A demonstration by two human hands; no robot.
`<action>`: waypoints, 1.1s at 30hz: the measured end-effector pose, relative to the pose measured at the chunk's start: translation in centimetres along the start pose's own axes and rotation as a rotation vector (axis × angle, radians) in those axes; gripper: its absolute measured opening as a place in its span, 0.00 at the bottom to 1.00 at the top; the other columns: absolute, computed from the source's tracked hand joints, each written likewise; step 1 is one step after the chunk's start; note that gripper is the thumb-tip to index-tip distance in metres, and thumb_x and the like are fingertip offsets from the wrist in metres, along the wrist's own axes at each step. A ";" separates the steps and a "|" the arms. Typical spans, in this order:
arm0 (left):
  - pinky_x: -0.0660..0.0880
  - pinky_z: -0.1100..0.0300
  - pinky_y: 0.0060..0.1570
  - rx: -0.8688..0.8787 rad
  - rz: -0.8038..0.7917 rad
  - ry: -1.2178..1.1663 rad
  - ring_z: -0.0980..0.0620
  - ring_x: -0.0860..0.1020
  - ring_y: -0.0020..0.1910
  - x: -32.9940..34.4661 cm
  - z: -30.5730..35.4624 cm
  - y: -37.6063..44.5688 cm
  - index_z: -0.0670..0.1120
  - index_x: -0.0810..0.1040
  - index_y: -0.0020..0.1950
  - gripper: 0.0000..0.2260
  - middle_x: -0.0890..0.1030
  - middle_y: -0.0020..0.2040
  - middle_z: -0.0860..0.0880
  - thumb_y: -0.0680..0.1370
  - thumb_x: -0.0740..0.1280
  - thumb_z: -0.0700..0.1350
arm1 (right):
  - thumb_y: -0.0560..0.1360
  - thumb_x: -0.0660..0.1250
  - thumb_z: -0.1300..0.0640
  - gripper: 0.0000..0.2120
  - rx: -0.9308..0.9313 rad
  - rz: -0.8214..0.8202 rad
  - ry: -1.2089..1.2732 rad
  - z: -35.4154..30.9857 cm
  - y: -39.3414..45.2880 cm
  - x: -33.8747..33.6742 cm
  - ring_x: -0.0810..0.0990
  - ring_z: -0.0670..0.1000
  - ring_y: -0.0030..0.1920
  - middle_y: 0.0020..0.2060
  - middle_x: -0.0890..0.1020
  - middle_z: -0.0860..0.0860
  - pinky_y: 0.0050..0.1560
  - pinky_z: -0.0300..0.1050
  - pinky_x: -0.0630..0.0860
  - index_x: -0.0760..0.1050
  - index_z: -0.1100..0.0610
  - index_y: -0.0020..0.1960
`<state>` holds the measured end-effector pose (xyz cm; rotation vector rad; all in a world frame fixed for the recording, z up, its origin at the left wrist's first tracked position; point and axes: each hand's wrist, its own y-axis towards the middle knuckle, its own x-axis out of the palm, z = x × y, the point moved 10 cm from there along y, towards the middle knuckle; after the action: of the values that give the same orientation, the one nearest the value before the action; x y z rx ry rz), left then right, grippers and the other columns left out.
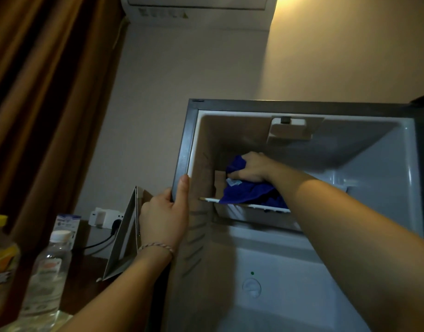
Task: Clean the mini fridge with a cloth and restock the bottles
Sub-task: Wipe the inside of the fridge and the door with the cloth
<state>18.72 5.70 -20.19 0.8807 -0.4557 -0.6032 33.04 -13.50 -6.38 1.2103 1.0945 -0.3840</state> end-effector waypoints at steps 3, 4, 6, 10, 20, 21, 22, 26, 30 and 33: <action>0.64 0.64 0.26 -0.007 -0.001 -0.006 0.59 0.67 0.19 0.1 0.0 0.1 0.46 0.70 0.30 0.27 0.68 0.22 0.51 0.79 0.55 0.65 | 0.72 0.71 0.37 0.22 0.073 -0.011 -0.031 3.4 -1.7 -1.3 0.78 0.53 0.47 0.51 0.80 0.53 0.46 0.46 0.72 0.76 0.54 0.52; 0.64 0.64 0.25 -0.008 -0.005 -0.007 0.58 0.67 0.19 0.1 0.1 0.0 0.46 0.70 0.30 0.27 0.68 0.23 0.52 0.79 0.54 0.65 | 0.73 0.71 0.37 0.21 0.094 -0.013 -0.047 4.4 -2.4 -1.8 0.78 0.54 0.48 0.51 0.79 0.53 0.47 0.46 0.70 0.76 0.54 0.53; 0.64 0.64 0.25 -0.005 -0.012 -0.007 0.58 0.66 0.18 0.1 0.2 -0.1 0.46 0.70 0.30 0.27 0.68 0.23 0.52 0.79 0.54 0.65 | 0.74 0.70 0.36 0.22 0.133 -0.023 -0.074 6.0 -3.3 -2.5 0.78 0.55 0.49 0.53 0.79 0.54 0.48 0.46 0.71 0.75 0.53 0.56; 0.63 0.63 0.26 -0.002 -0.011 -0.016 0.58 0.65 0.18 -0.3 0.2 -0.2 0.46 0.70 0.29 0.28 0.68 0.22 0.52 0.79 0.55 0.65 | 0.74 0.68 0.35 0.31 0.218 -0.055 -0.116 8.8 -4.3 -3.5 0.76 0.55 0.53 0.63 0.78 0.56 0.55 0.47 0.72 0.72 0.55 0.68; 0.65 0.63 0.27 0.014 -0.015 -0.011 0.54 0.65 0.21 -0.4 0.5 -0.3 0.44 0.71 0.30 0.29 0.69 0.23 0.50 0.79 0.54 0.66 | 0.78 0.57 0.31 0.37 0.354 -0.088 -0.306 13.7 -7.9 -5.6 0.69 0.60 0.72 0.76 0.66 0.56 0.71 0.52 0.67 0.61 0.52 0.79; 0.65 0.63 0.27 0.016 -0.016 -0.012 0.55 0.65 0.20 -0.3 0.5 -0.3 0.44 0.71 0.30 0.29 0.69 0.23 0.50 0.79 0.54 0.65 | 0.78 0.58 0.32 0.37 0.365 -0.080 -0.306 13.6 -7.9 -5.6 0.68 0.60 0.73 0.77 0.65 0.56 0.71 0.52 0.67 0.60 0.53 0.80; 0.66 0.62 0.28 0.016 -0.015 -0.012 0.54 0.66 0.21 -0.4 0.5 -0.3 0.45 0.71 0.30 0.29 0.69 0.23 0.50 0.79 0.54 0.66 | 0.78 0.59 0.32 0.38 0.371 -0.075 -0.302 13.6 -7.9 -5.7 0.68 0.60 0.73 0.77 0.65 0.56 0.71 0.52 0.67 0.59 0.53 0.80; 0.67 0.60 0.29 0.016 0.010 -0.002 0.53 0.67 0.22 -0.6 0.4 -0.2 0.46 0.71 0.30 0.29 0.69 0.23 0.50 0.79 0.54 0.66 | 0.78 0.60 0.34 0.38 0.387 -0.055 -0.288 13.7 -7.7 -5.7 0.67 0.60 0.73 0.77 0.65 0.57 0.72 0.51 0.66 0.59 0.56 0.79; 0.66 0.60 0.29 0.025 0.011 -0.017 0.54 0.67 0.22 -0.4 0.5 -0.3 0.46 0.70 0.30 0.28 0.69 0.23 0.51 0.79 0.54 0.66 | 0.78 0.62 0.36 0.36 0.387 -0.024 -0.254 13.3 -8.3 -5.7 0.69 0.61 0.72 0.76 0.67 0.58 0.70 0.51 0.68 0.62 0.56 0.78; 0.66 0.60 0.29 0.008 0.007 -0.015 0.54 0.67 0.23 -0.6 0.6 -0.3 0.46 0.69 0.30 0.28 0.69 0.24 0.50 0.80 0.54 0.65 | 0.78 0.63 0.35 0.37 0.385 -0.025 -0.267 12.8 -8.5 -5.7 0.70 0.61 0.70 0.75 0.67 0.58 0.68 0.51 0.70 0.62 0.57 0.78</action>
<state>17.82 5.56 -20.14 0.8824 -0.4748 -0.6025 29.94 -29.56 -7.00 1.4336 0.8256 -0.7788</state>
